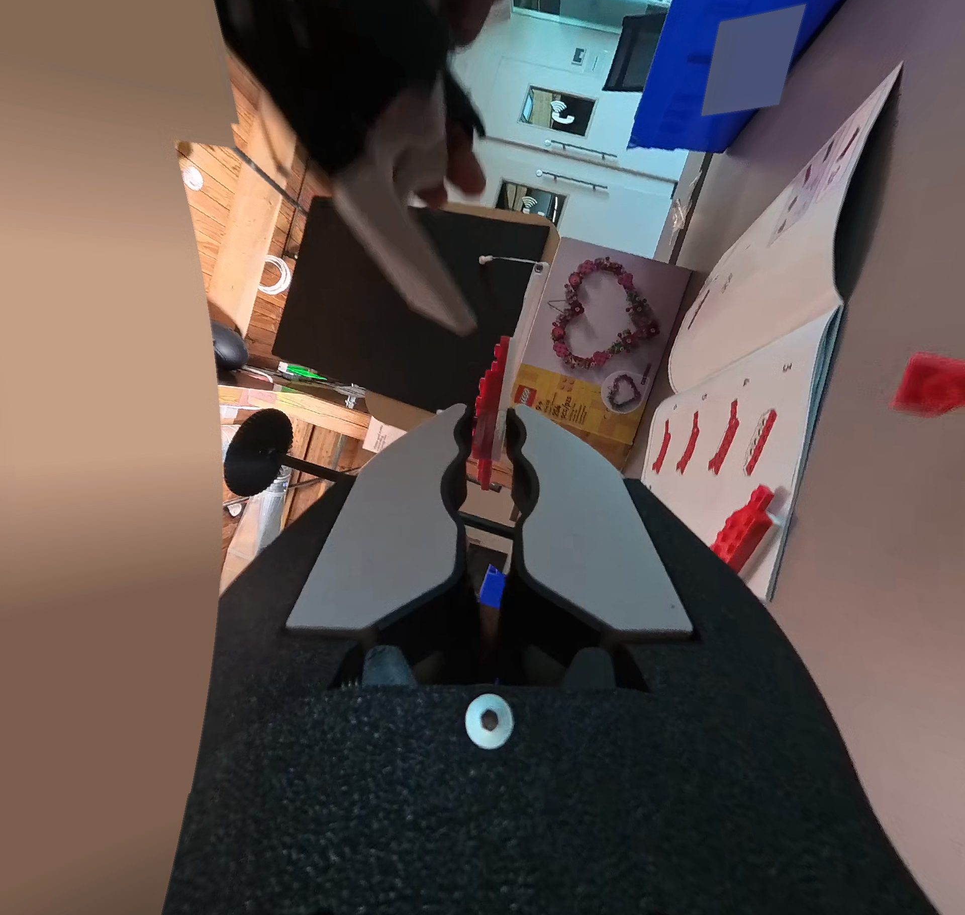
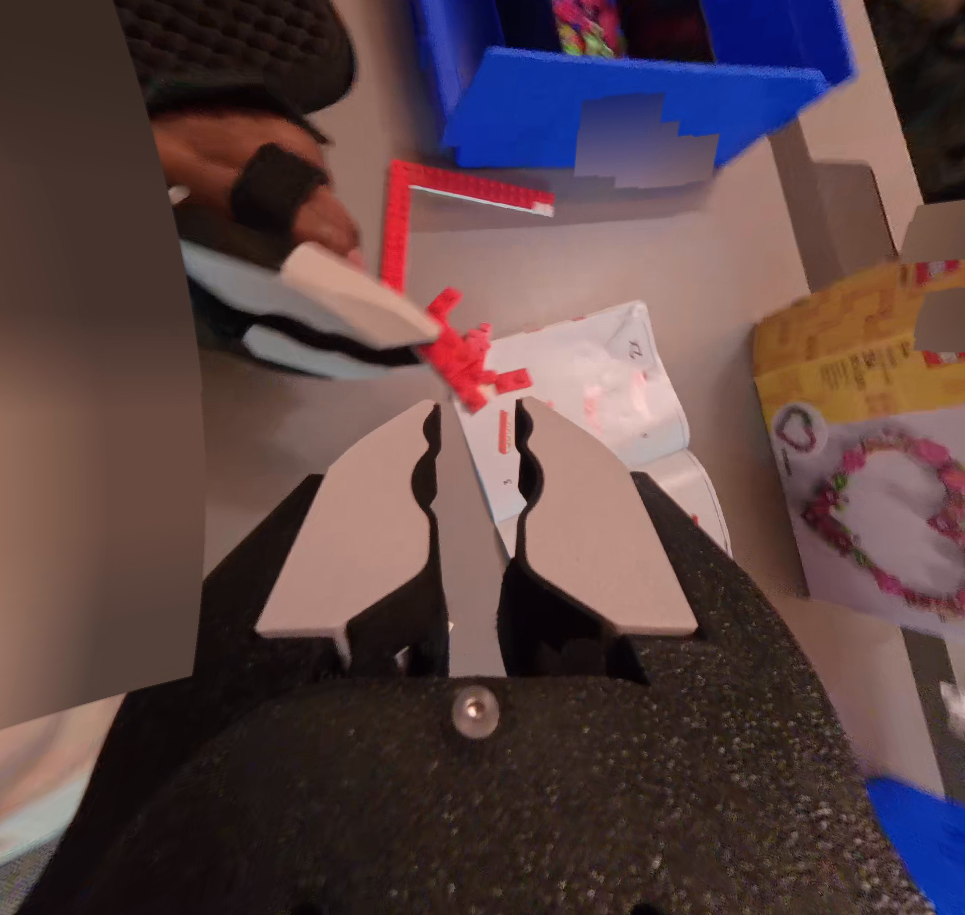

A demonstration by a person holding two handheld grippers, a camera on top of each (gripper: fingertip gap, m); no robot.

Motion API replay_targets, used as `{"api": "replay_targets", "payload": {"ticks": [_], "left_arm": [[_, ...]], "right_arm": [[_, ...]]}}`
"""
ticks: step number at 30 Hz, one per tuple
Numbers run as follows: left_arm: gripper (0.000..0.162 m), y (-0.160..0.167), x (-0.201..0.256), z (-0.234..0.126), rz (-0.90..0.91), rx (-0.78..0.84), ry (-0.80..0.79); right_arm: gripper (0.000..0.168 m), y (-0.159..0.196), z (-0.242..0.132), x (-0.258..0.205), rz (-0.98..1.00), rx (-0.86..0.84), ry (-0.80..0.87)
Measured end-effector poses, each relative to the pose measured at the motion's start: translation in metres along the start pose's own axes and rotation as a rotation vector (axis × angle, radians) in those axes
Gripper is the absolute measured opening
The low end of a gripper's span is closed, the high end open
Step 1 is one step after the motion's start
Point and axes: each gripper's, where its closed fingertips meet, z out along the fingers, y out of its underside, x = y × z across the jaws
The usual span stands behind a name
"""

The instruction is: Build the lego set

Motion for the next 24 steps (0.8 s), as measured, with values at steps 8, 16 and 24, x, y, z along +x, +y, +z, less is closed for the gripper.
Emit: {"api": "replay_targets", "payload": {"ticks": [8,16,24], "left_arm": [[0.011,0.021,-0.002,-0.003,-0.033,-0.048,0.006],[0.011,0.020,0.006,-0.005,-0.035,-0.040,0.034],[0.011,0.018,0.007,-0.007,-0.057,-0.031,0.037]], "right_arm": [[0.026,0.095,0.044,-0.070,0.012,-0.024,-0.289],[0.025,0.098,0.073,-0.079,-0.074,-0.039,-0.217],[0.026,0.100,0.074,-0.070,-0.252,-0.028,-0.427]]}}
